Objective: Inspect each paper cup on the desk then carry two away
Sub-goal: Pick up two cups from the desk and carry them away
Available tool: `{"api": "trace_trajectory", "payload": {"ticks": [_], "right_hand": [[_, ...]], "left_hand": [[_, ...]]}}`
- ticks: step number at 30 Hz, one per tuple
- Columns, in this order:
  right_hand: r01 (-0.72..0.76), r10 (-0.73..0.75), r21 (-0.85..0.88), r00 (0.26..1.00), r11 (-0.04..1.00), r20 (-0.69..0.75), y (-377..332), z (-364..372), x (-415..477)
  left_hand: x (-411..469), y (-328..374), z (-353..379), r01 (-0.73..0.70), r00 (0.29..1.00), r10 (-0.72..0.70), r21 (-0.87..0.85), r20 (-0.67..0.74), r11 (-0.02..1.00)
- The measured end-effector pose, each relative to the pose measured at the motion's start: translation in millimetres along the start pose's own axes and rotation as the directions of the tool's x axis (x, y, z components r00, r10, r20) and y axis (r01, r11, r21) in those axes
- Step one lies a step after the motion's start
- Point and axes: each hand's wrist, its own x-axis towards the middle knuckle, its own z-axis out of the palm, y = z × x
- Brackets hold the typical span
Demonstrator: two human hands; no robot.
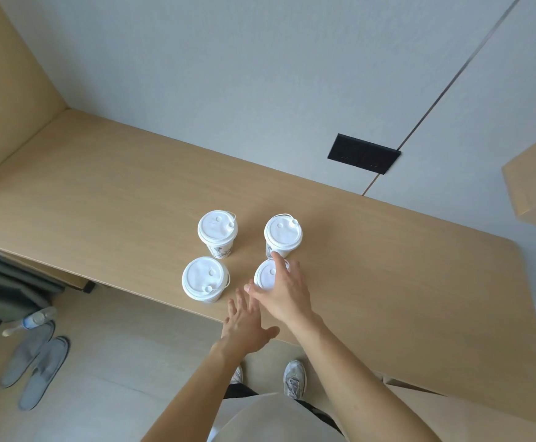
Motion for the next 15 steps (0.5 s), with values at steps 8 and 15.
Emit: {"api": "trace_trajectory", "payload": {"ticks": [8,15], "right_hand": [[-0.018,0.010,-0.060,0.993,0.998,-0.117,1,-3,-14],[0.007,0.074,0.290,0.961,0.957,-0.266,38,2,-46]], "left_hand": [[-54,-24,-30,-0.057,0.986,0.065,-0.054,0.152,0.997],[-86,-89,-41,0.053,0.971,-0.122,-0.310,-0.208,0.949]]}}
